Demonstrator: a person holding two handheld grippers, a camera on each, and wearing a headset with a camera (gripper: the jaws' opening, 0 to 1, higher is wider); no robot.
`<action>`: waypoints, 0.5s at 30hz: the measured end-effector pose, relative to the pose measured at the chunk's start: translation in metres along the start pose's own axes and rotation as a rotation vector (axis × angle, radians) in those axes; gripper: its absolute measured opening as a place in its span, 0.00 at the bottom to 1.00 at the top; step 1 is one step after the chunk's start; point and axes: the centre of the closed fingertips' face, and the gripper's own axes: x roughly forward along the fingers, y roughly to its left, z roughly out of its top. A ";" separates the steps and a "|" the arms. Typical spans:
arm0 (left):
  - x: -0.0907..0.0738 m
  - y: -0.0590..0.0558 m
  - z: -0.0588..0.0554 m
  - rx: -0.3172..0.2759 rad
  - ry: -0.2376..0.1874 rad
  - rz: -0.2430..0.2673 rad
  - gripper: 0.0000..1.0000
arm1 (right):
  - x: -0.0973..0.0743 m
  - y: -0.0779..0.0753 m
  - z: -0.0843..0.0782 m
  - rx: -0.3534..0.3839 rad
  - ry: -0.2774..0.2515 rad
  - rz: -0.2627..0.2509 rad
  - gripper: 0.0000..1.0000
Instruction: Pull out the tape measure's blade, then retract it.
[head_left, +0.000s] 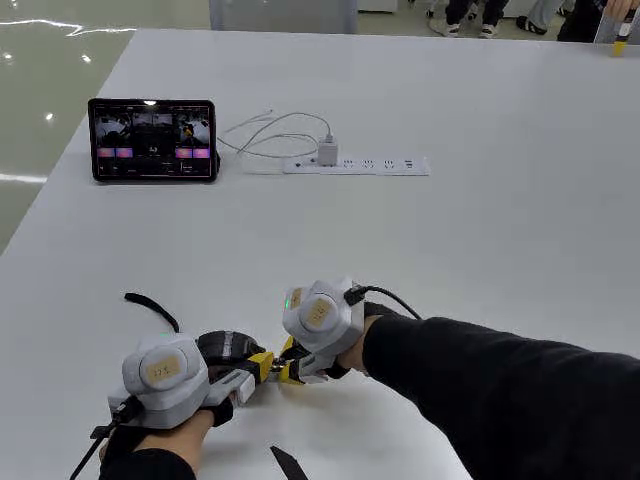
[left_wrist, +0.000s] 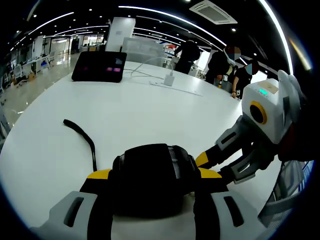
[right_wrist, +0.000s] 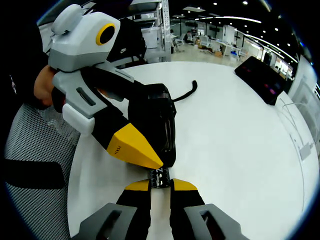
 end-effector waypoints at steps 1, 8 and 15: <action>0.000 0.000 0.000 0.000 0.000 0.000 0.60 | 0.000 0.000 0.000 0.000 -0.001 0.000 0.10; 0.000 0.000 0.000 -0.001 0.001 -0.002 0.60 | 0.002 0.000 0.002 0.001 -0.004 0.001 0.10; 0.000 0.000 0.000 -0.002 0.002 -0.004 0.60 | 0.004 0.000 0.005 0.000 -0.007 0.000 0.10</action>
